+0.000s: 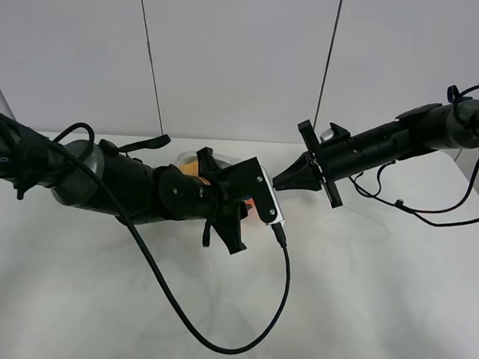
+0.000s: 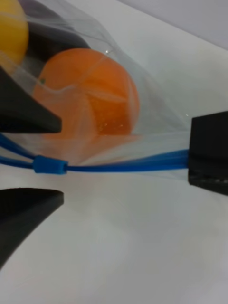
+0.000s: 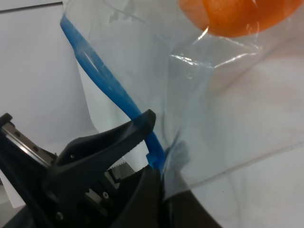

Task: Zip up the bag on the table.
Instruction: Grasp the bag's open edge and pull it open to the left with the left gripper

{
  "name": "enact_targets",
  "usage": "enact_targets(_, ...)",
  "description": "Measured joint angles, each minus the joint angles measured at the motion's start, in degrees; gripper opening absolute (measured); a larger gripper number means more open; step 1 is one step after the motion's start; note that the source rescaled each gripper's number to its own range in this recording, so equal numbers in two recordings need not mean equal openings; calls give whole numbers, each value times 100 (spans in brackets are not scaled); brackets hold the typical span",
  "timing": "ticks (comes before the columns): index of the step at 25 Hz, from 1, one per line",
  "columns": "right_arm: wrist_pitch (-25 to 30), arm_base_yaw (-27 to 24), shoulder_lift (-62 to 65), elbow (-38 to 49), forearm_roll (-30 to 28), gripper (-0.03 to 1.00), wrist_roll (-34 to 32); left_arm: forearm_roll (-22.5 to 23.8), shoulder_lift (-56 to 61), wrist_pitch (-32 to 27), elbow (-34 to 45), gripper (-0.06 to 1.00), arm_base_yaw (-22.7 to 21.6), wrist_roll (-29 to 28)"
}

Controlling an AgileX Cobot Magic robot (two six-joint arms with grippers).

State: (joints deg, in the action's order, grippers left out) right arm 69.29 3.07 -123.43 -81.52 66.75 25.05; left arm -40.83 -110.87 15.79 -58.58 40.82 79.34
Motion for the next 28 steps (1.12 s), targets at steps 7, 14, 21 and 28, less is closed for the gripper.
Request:
enact_targets(7, 0, 0, 0, 0, 0, 0, 0, 0, 0, 14, 0, 31, 0, -17)
enact_targets(14, 0, 0, 0, 0, 0, 0, 0, 119, 0, 98, 0, 31, 0, -303)
enact_targets(21, 0, 0, 0, 0, 0, 0, 0, 569, 0, 102, 0, 15, 0, -669)
enact_targets(28, 0, 0, 0, 0, 0, 0, 0, 710, 0, 52, 0, 0, 0, -693)
